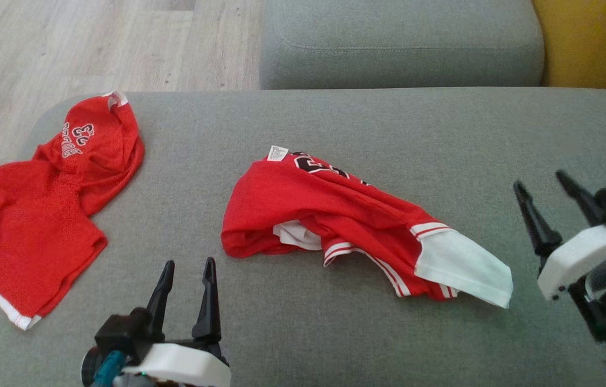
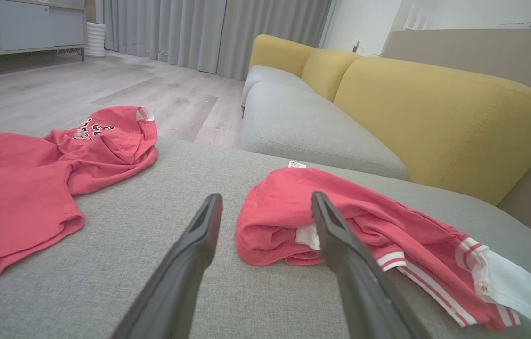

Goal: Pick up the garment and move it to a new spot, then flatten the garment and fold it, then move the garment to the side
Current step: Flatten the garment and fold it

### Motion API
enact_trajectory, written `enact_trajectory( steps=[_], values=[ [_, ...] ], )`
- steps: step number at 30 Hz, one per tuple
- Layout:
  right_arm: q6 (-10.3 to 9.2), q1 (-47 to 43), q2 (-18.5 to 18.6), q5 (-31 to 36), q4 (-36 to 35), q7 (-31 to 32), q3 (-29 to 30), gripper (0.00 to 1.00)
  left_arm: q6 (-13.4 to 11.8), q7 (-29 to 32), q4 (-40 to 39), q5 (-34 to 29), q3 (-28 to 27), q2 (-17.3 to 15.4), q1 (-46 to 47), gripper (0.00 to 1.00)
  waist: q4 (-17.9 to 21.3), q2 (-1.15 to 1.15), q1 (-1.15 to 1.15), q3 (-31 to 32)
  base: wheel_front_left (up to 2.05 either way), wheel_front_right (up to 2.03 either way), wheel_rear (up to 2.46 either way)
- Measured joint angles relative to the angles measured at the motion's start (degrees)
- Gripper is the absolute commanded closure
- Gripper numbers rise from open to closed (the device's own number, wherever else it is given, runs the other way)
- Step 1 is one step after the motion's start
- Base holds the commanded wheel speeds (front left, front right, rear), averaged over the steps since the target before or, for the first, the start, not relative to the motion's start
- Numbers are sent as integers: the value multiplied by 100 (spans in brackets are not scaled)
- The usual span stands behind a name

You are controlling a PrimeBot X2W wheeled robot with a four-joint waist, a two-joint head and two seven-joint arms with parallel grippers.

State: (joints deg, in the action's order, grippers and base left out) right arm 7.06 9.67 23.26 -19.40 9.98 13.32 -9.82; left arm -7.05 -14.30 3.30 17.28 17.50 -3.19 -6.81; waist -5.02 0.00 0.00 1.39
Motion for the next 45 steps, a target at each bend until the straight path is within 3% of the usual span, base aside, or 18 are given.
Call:
enact_trajectory(
  steps=[10, 15, 20, 39, 45],
  values=[
    [0, -1419, -1500, 1621, -372, -2468, 1081, 0, 26, 0, 9, -66, -151, 0, -5, 0, -16, 0, 0, -4, 0, 0, 0],
    [0, -1873, -1949, 2009, -380, -2754, 1416, 0, 67, 0, 49, -119, -207, 1, -4, 0, 32, 0, 0, -22, 0, 0, 0],
    [0, -2058, -2084, 2041, -850, -2763, 1644, 0, 156, 0, 115, -207, -385, 1, -4, 0, 116, 0, 0, -40, 0, 0, 0],
    [0, -2199, -2089, 1798, -1050, -2770, 1524, 0, 158, 0, 178, -198, -455, 1, 10, 0, 217, 0, 0, -124, 0, 0, 0],
    [0, -2132, -2090, 1808, -1213, -2770, 1371, 0, 350, 1, 1018, -125, 22, 3, 731, 0, 331, 0, 0, -313, 0, 0, 0]
  ],
)
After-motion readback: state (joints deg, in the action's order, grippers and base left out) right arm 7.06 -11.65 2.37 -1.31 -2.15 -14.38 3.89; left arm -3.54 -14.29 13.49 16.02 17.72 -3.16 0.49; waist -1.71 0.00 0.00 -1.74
